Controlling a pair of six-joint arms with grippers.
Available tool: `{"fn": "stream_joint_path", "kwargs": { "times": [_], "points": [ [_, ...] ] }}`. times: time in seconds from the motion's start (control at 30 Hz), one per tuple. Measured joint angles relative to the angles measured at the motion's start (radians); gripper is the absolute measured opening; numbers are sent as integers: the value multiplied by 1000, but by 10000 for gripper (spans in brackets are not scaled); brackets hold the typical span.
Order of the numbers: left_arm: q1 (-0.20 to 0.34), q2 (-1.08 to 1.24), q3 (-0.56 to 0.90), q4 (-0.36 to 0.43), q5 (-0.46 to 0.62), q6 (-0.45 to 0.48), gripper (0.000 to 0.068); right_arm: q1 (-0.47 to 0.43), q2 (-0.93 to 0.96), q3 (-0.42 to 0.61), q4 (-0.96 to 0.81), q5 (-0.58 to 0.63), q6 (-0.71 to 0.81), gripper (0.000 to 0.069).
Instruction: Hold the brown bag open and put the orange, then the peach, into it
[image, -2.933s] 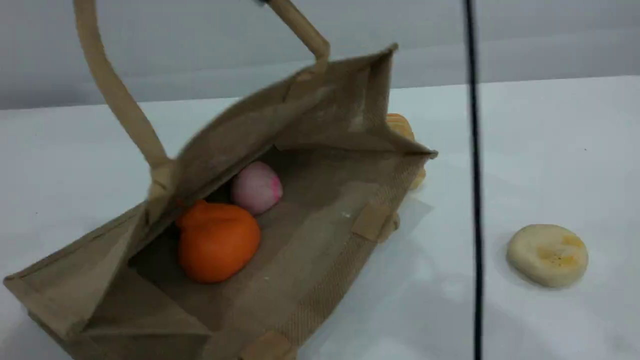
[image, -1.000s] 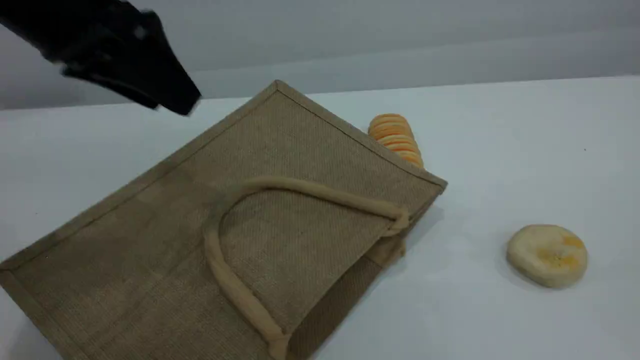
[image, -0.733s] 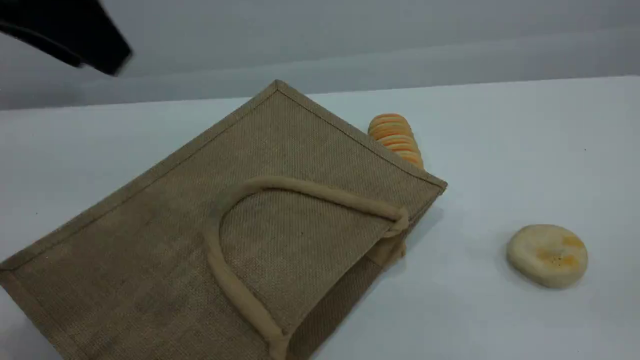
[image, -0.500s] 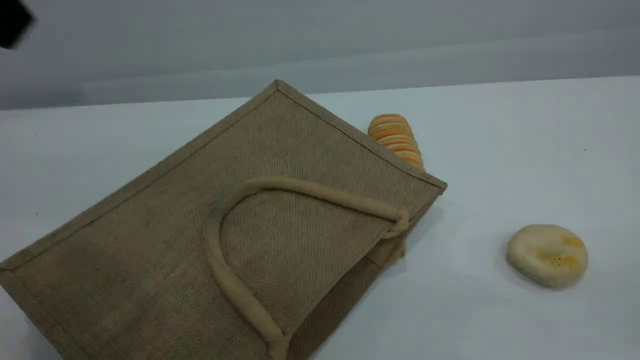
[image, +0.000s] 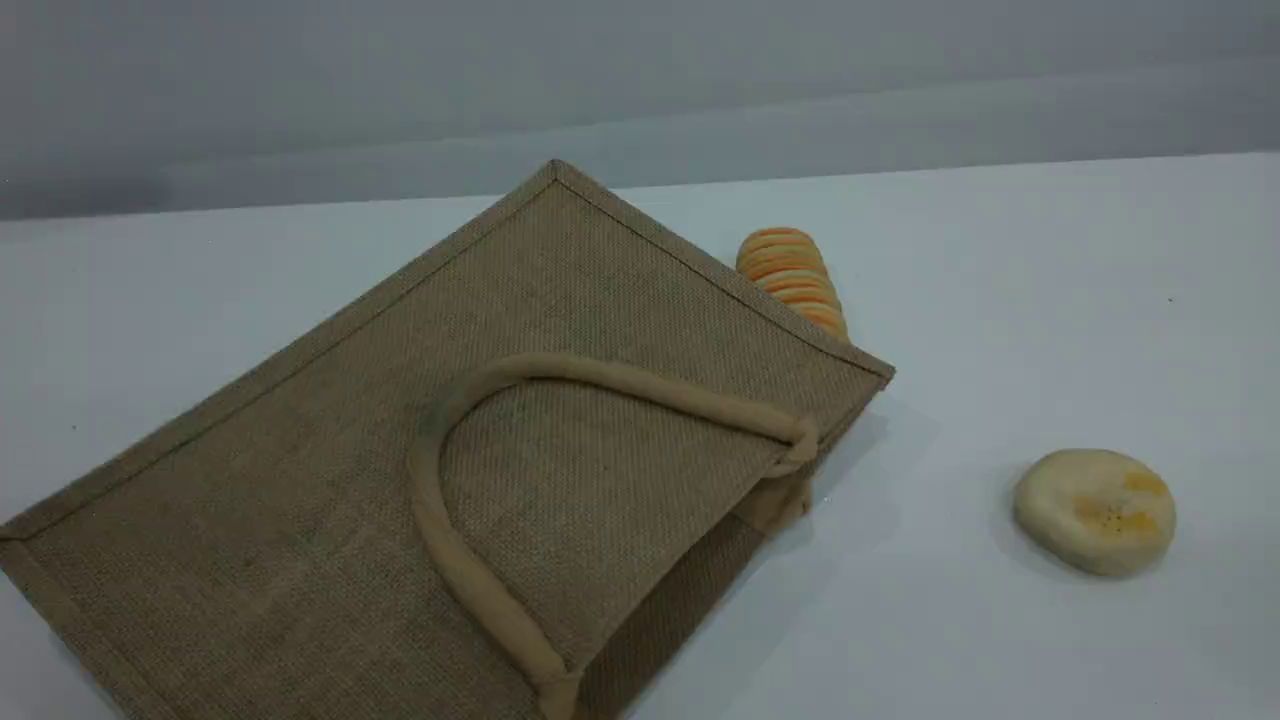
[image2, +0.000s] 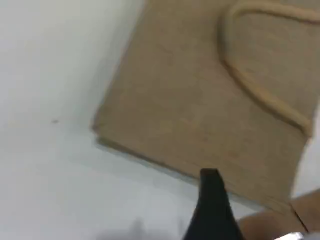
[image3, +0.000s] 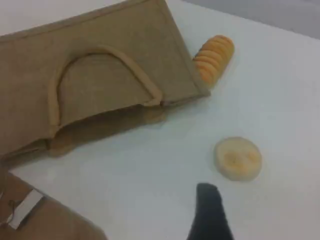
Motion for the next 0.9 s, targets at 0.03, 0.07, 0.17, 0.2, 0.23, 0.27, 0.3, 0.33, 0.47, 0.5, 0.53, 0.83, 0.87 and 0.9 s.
{"fn": "stream_joint_path", "kwargs": {
  "times": [0.03, 0.07, 0.17, 0.2, 0.23, 0.27, 0.3, 0.33, 0.47, 0.5, 0.53, 0.83, 0.87, 0.9],
  "points": [
    [0, -44, 17, 21, 3, -20, 449, 0, 0, 0, 0, 0, 0, 428],
    [0, -80, 30, 35, 4, -37, 449, 0, 0, 0, 0, 0, 0, 428],
    [0, -193, 44, 88, 26, -87, 449, 0, 0, 0, 0, 1, 1, 428],
    [0, -218, 44, 105, 36, -102, 449, 0, 0, 0, 0, 1, 1, 428],
    [0, -245, 44, 125, 47, -113, 449, 0, 0, 0, 0, 1, 1, 428],
    [0, -266, 44, 145, 64, -124, 449, 0, 0, 0, 0, 1, 1, 428],
    [0, -283, 44, 164, 77, -137, 449, 0, 0, 0, 0, 1, 1, 428],
    [0, -294, 44, 177, 80, -147, 449, 0, 0, 0, 0, 1, 1, 428],
    [0, -313, 51, 186, 48, -154, 449, 0, 0, 0, 0, 1, 1, 428],
    [0, -314, 61, 183, 39, -164, 449, 0, 0, 0, 0, 1, 1, 428],
    [0, -315, 75, 179, 34, -173, 449, 0, 0, 0, 0, 1, 1, 428],
    [0, -347, 137, 178, 35, -192, 449, -29, 0, 0, 0, 1, 1, 428],
    [0, -347, 137, 178, 35, -192, 449, -55, 0, 0, 0, 1, 1, 428],
    [0, -347, 137, 178, 35, -192, 449, -88, 0, 0, 0, 1, 1, 428]
  ]
}}
